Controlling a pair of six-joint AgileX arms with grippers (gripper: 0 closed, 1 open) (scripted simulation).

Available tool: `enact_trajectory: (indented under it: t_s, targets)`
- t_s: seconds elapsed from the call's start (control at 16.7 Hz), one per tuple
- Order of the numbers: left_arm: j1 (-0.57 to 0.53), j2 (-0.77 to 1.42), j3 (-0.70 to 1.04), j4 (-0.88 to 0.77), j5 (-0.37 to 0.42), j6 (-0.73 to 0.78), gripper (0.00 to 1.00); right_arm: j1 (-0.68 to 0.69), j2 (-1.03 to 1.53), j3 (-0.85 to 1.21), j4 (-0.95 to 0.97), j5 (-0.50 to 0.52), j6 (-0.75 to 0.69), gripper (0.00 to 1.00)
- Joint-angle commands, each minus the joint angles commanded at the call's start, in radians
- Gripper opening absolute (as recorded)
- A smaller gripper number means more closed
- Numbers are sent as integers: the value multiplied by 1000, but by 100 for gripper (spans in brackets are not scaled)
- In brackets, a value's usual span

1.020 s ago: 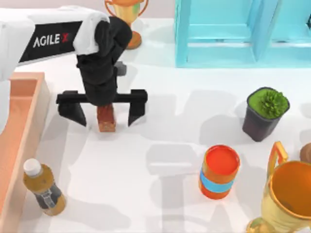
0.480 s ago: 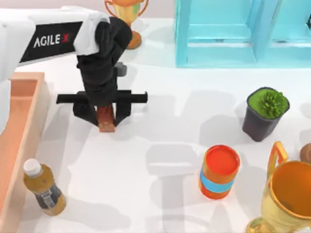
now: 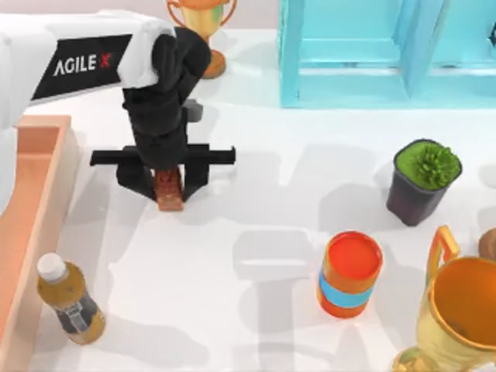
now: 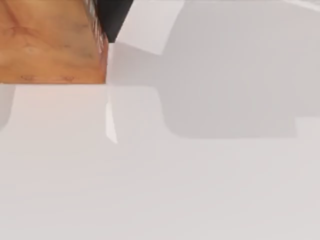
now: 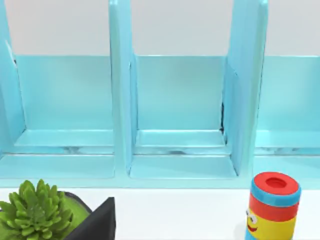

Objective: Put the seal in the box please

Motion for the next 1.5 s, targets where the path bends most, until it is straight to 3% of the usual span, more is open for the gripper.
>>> enact_trajectory:
  t_s: [0.36, 0.9, 1.26, 1.5]
  targets:
    - [-1, -4, 17, -17, 1, 2, 0, 0, 0, 0, 0, 0, 0, 100]
    - [-2, -69, 286, -354, 0, -2, 0, 0, 0, 0, 0, 0, 0, 100]
    - [10, -80, 275, -356, -2, 14, 0, 0, 0, 0, 0, 0, 0, 100]
    - [136, -179, 176, -357, -4, 160, 0, 0, 0, 0, 0, 0, 0, 100]
